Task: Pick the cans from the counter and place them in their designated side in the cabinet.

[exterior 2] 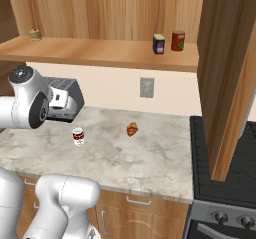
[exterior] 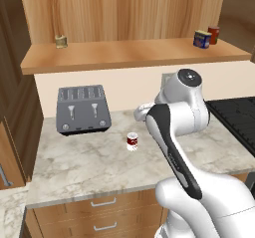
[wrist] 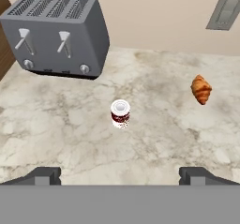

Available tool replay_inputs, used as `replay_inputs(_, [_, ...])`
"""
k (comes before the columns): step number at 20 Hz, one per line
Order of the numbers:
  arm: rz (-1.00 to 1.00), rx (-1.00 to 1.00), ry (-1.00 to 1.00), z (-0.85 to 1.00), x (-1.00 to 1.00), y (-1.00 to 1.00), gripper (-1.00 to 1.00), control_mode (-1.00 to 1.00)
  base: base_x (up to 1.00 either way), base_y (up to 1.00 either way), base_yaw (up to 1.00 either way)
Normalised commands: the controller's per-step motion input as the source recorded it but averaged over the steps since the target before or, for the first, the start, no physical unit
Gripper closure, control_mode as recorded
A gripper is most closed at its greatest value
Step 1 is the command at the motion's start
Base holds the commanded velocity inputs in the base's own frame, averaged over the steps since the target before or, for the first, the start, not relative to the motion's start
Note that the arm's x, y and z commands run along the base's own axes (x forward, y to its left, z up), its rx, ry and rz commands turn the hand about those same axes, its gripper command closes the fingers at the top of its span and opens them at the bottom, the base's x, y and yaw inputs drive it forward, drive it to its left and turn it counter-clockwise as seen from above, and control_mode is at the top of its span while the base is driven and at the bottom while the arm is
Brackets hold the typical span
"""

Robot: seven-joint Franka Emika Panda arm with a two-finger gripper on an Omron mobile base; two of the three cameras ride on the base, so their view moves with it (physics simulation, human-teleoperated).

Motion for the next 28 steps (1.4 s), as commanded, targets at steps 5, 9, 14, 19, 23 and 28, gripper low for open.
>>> replay_inputs(5, [0.0,0.0,0.0,-0.24,0.04,0.06,-1.0,-1.0,0.0,0.0,0.0])
replay_inputs(9, [0.0,0.0,0.0,-0.16,0.04,0.04,-1.0,-1.0,0.0,0.0,0.0])
replay_inputs(14, [0.0,0.0,0.0,-0.19,0.09,0.02,-1.0,-1.0,0.0,0.0,0.0])
replay_inputs(19, [0.0,0.0,0.0,-0.2,0.2,0.02,-1.0,-1.0,0.0,0.0,0.0])
replay_inputs(23, [0.0,0.0,0.0,-0.13,0.2,0.03,-1.0,-1.0,0.0,0.0,0.0])
replay_inputs(28, [0.0,0.0,0.0,-0.11,0.23,0.04,-1.0,-1.0,0.0,0.0,0.0])
